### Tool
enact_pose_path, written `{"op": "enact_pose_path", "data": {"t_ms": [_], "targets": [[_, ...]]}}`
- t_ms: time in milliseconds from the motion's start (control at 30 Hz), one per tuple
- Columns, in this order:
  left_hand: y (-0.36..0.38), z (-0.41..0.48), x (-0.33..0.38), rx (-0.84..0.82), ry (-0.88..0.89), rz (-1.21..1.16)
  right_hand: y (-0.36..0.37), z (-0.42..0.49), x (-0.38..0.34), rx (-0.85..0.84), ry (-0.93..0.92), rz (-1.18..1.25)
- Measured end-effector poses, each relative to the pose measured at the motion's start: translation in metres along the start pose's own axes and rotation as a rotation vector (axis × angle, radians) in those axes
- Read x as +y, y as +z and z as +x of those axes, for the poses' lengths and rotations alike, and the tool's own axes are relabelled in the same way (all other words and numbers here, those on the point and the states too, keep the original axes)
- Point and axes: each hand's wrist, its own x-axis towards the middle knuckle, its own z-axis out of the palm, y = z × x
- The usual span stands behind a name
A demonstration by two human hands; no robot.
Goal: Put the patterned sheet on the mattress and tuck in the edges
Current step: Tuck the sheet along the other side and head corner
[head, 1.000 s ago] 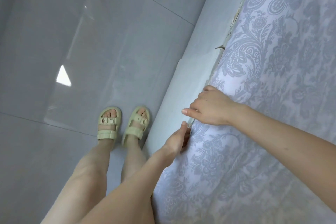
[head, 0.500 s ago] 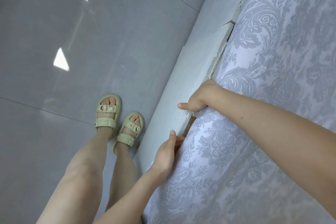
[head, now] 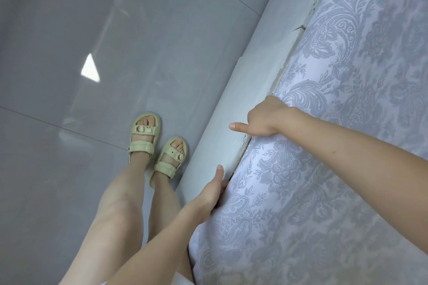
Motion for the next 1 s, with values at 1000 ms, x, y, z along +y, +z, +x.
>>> {"op": "enact_pose_path", "data": {"t_ms": [1000], "targets": [[-0.063,-0.06,-0.135,0.221,0.171,0.108,0.089,-0.027,-0.165,-0.166,-0.15,0.313]]}}
